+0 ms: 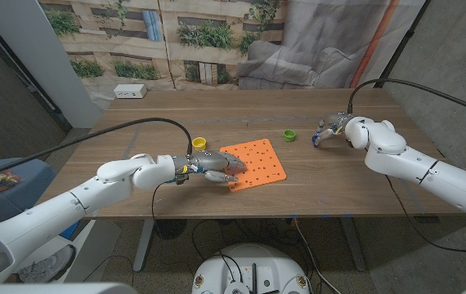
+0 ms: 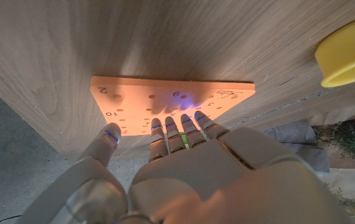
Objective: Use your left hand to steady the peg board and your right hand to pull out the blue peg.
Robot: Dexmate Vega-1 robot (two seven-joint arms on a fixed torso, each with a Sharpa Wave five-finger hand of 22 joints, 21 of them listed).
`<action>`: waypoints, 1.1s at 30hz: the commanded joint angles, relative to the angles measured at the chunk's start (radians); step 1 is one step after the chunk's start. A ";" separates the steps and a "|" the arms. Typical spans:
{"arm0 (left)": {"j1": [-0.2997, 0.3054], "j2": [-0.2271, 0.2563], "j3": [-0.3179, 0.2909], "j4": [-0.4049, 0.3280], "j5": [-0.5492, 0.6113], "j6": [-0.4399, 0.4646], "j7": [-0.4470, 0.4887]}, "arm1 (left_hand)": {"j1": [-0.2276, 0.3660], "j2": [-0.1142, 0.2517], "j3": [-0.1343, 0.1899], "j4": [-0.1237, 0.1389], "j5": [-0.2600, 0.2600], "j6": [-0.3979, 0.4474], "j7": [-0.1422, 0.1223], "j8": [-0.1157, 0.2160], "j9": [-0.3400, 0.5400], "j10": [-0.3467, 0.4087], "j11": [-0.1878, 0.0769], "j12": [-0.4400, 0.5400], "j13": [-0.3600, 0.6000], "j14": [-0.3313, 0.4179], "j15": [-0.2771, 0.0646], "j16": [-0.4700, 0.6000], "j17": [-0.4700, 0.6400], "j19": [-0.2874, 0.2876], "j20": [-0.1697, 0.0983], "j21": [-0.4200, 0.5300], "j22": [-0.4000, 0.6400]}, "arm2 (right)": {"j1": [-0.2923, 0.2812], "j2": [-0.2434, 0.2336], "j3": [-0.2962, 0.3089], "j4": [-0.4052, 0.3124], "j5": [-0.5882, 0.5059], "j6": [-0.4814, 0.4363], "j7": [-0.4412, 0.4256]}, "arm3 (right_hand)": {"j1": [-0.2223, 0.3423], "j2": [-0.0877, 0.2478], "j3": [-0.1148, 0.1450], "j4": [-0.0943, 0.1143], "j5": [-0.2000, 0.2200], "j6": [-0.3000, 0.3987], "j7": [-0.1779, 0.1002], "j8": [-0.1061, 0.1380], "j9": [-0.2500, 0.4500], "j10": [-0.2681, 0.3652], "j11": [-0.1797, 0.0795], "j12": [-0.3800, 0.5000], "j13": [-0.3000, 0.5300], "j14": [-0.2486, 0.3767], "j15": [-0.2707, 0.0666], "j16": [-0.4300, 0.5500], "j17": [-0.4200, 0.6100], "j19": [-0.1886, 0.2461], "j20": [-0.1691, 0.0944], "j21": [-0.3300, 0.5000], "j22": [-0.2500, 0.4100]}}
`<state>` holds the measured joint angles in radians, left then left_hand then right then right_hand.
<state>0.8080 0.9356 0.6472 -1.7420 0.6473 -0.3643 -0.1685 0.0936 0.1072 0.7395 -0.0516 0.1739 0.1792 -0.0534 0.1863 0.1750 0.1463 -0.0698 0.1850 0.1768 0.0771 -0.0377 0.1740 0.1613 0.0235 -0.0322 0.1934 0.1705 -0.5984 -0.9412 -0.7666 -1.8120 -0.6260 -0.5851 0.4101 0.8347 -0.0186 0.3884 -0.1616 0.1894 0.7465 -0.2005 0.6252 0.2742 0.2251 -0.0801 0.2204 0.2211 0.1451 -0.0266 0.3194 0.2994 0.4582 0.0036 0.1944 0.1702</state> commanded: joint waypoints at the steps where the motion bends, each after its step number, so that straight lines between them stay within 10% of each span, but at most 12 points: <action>1: 0.002 -0.006 -0.002 -0.004 0.008 0.021 0.021 | 0.010 0.076 0.001 -0.002 -0.003 0.008 0.001 0.004 0.001 0.010 -0.003 0.006 0.000 0.010 -0.083 0.005 0.005 0.004 -0.161 0.003 0.002 | 0.028 0.029 -0.027 0.033 -0.022 0.025 0.023 | -0.002 -0.012 -0.005 0.001 -0.003 0.008 -0.020 -0.007 0.001 0.000 0.007 -0.001 0.003 0.006 0.008 0.005 0.004 0.004 0.010 0.001 0.001; 17: -0.001 -0.009 0.000 0.000 0.015 0.042 0.041 | 0.013 0.078 0.000 -0.001 -0.003 0.010 0.002 0.003 0.001 0.014 0.000 0.007 0.000 0.012 -0.083 0.005 0.005 0.005 -0.161 0.002 0.002 | 0.022 0.043 -0.019 0.044 0.002 0.038 0.003 | -0.037 -0.033 -0.025 0.011 -0.006 -0.053 -0.018 -0.035 -0.005 -0.021 0.026 -0.009 0.004 0.001 0.018 0.000 0.006 0.000 0.019 -0.001 0.001; 33: -0.003 -0.014 0.005 0.006 0.015 0.060 0.055 | 0.015 0.081 0.001 0.001 -0.002 0.012 0.005 0.003 0.001 0.016 0.001 0.007 0.000 0.013 -0.083 0.005 0.006 0.007 -0.159 0.002 0.002 | 0.038 0.051 -0.020 0.065 0.045 0.052 0.010 | -0.100 -0.055 -0.056 0.020 -0.009 -0.235 -0.017 -0.112 -0.021 -0.103 0.053 -0.025 0.008 -0.047 0.059 -0.028 0.012 -0.055 0.056 -0.013 0.001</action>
<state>0.8062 0.9241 0.6497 -1.7396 0.6609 -0.3176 -0.1241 0.0975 0.1112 0.7397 -0.0513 0.1739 0.1825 -0.0500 0.1863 0.1747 0.1534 -0.0698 0.1850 0.1768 0.0806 -0.0341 0.1739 0.1654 0.0233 -0.0321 0.1934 0.1705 -0.5714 -0.8951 -0.7862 -1.7616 -0.6078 -0.5457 0.4162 0.7450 -0.0788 0.3391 -0.1420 0.1811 0.5343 -0.2170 0.5236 0.2552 0.1351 -0.0304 0.1969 0.2260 0.1074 0.0219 0.2959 0.3091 0.4203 0.0556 0.1866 0.1699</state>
